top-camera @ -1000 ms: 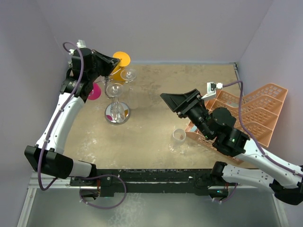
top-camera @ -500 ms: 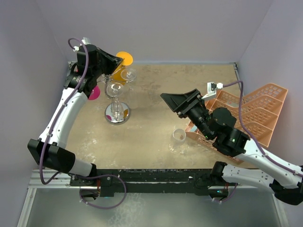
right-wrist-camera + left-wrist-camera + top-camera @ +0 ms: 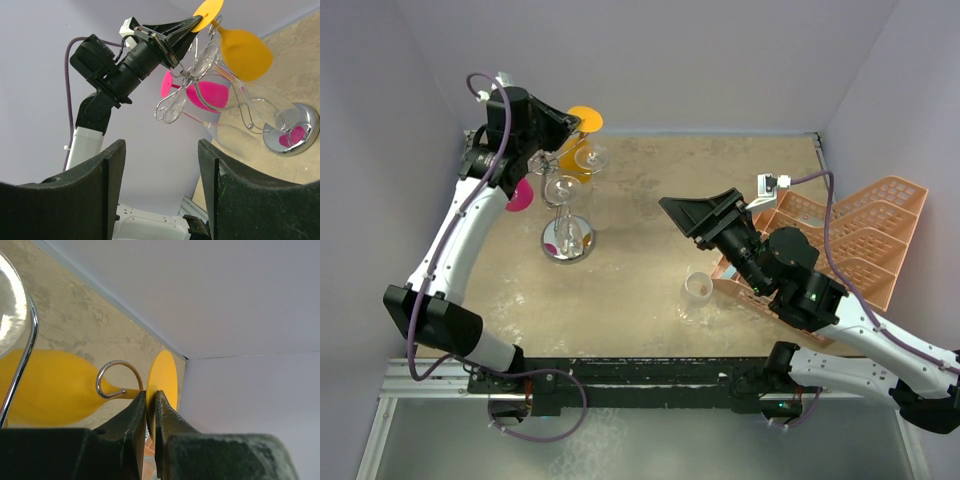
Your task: Place the wine glass upside down on the wine glass rack
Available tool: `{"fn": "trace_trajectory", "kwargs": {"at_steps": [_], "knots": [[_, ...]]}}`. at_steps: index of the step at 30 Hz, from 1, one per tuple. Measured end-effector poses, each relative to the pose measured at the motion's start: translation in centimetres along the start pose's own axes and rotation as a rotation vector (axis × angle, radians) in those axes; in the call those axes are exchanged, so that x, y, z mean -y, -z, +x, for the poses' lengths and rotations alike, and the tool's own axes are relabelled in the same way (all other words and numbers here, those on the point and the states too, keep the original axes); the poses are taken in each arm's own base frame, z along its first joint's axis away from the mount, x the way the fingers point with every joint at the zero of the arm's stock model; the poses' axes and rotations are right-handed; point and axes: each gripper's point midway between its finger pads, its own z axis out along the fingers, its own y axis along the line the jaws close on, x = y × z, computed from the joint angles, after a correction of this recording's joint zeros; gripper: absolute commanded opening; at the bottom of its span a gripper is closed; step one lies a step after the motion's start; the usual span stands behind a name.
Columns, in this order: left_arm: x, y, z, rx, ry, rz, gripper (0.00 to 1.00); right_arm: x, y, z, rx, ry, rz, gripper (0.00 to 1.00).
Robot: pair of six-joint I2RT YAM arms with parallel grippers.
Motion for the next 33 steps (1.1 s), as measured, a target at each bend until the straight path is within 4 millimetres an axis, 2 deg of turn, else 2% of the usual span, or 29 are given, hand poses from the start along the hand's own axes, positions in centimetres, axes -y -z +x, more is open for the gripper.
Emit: {"fn": "trace_trajectory", "kwargs": {"at_steps": [9, 22, 29, 33], "knots": [[-0.9, -1.1, -0.2, 0.021, -0.02, -0.04, 0.08, 0.2, 0.0, 0.0, 0.004, 0.002, 0.007, 0.62], [-1.5, -0.8, -1.5, 0.083, -0.071, -0.089, 0.11, 0.2, 0.0, 0.0, 0.003, 0.002, 0.007, 0.62], [-1.7, -0.5, -2.1, 0.106, -0.098, -0.105, 0.23, 0.2, 0.0, 0.0, 0.003, 0.001, 0.008, 0.6], [-1.7, -0.1, -2.3, 0.114, -0.118, -0.113, 0.26, 0.4, 0.0, 0.1, -0.003, -0.002, 0.017, 0.59]]}}
